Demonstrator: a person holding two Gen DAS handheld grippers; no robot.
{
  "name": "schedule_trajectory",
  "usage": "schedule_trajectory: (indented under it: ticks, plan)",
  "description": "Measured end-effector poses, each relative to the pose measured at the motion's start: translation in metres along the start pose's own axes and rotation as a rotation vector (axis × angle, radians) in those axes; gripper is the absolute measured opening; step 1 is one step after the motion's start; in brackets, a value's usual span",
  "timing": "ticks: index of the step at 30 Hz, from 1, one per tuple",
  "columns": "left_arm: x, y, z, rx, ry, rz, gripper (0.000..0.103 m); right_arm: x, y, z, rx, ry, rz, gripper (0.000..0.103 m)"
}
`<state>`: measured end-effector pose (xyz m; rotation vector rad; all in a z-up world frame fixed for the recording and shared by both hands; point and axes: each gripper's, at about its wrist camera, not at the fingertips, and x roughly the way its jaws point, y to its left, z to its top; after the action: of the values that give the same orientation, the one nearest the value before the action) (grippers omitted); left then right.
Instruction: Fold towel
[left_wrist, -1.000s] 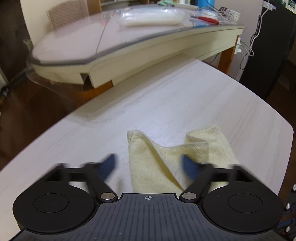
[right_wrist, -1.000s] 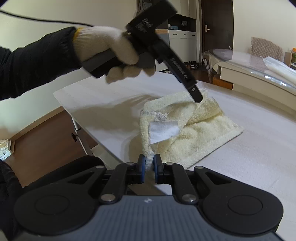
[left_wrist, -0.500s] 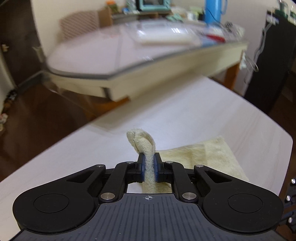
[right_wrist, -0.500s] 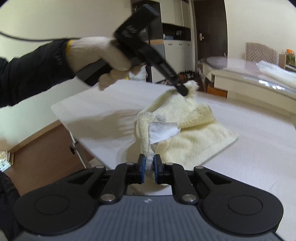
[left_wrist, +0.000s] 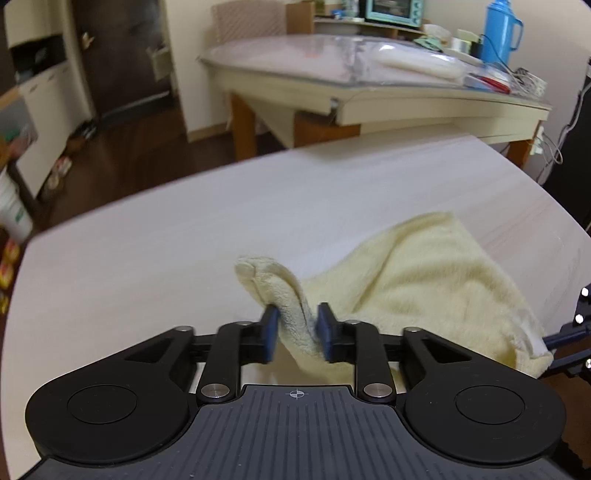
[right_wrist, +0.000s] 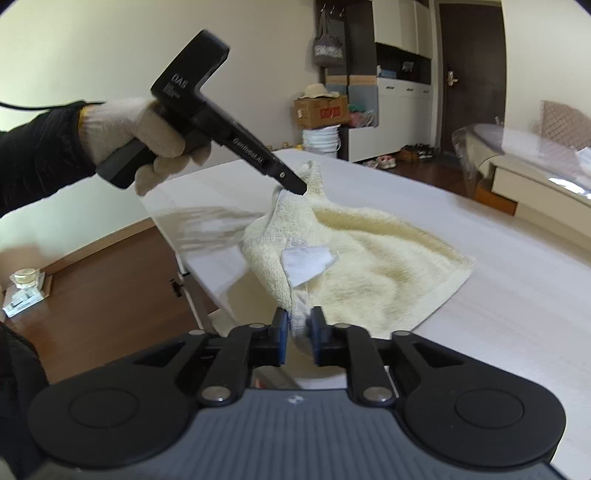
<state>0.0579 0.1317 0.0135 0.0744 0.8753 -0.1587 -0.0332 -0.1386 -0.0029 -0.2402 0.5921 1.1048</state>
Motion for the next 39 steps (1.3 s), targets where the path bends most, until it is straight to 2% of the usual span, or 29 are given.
schedule_trajectory:
  ticks: [6, 10, 13, 15, 17, 19, 20, 23, 25, 27, 31, 33, 35, 36, 39]
  plan:
    - [-0.010, 0.014, -0.009, -0.018, -0.004, -0.024, 0.039, -0.015, -0.008, 0.008, 0.030, -0.047, -0.010, 0.023]
    - [-0.012, 0.018, -0.007, -0.017, -0.012, -0.035, 0.048, -0.018, -0.030, 0.020, 0.077, -0.106, -0.035, 0.034]
    - [-0.012, 0.018, -0.005, -0.021, -0.014, -0.031, 0.048, -0.008, -0.049, 0.029, 0.089, -0.117, -0.090, 0.044]
    - [-0.013, 0.019, -0.004, -0.023, -0.012, -0.035, 0.044, 0.001, -0.057, 0.032, 0.072, -0.094, -0.132, 0.044]
    - [-0.011, 0.020, -0.002, -0.034, -0.009, -0.048, 0.035, 0.016, -0.071, 0.037, 0.049, -0.059, -0.174, 0.044]
    - [-0.007, 0.021, -0.001, -0.049, 0.000, -0.075, 0.021, 0.032, -0.082, 0.042, 0.026, -0.032, -0.207, 0.044]
    - [-0.004, 0.020, -0.001, -0.053, 0.008, -0.082, 0.018, 0.042, -0.090, 0.044, 0.024, -0.006, -0.211, 0.044]
    - [0.005, 0.018, 0.000, -0.055, 0.033, -0.096, 0.017, 0.063, -0.108, 0.046, 0.030, 0.030, -0.225, 0.045]
    - [0.011, 0.017, 0.001, -0.051, 0.048, -0.097, 0.012, 0.077, -0.120, 0.045, 0.044, 0.052, -0.227, 0.049]
    - [0.013, 0.017, 0.001, -0.047, 0.042, -0.107, 0.008, 0.086, -0.128, 0.046, 0.050, 0.064, -0.222, 0.049]
    - [0.012, 0.015, 0.000, -0.015, 0.027, -0.108, 0.006, 0.094, -0.141, 0.048, 0.078, 0.053, -0.225, 0.049]
    - [0.011, 0.015, -0.001, -0.008, 0.020, -0.103, 0.005, 0.100, -0.146, 0.051, 0.085, 0.060, -0.225, 0.045]
    - [0.010, 0.017, -0.001, -0.009, 0.011, -0.100, 0.005, 0.104, -0.148, 0.052, 0.079, 0.074, -0.222, 0.018]
    - [0.009, 0.017, -0.001, -0.012, 0.007, -0.099, 0.005, 0.103, -0.146, 0.053, 0.062, 0.068, -0.234, 0.014]
    - [0.002, 0.019, -0.001, -0.017, -0.013, -0.086, 0.004, 0.091, -0.136, 0.056, -0.003, 0.030, -0.292, 0.013]
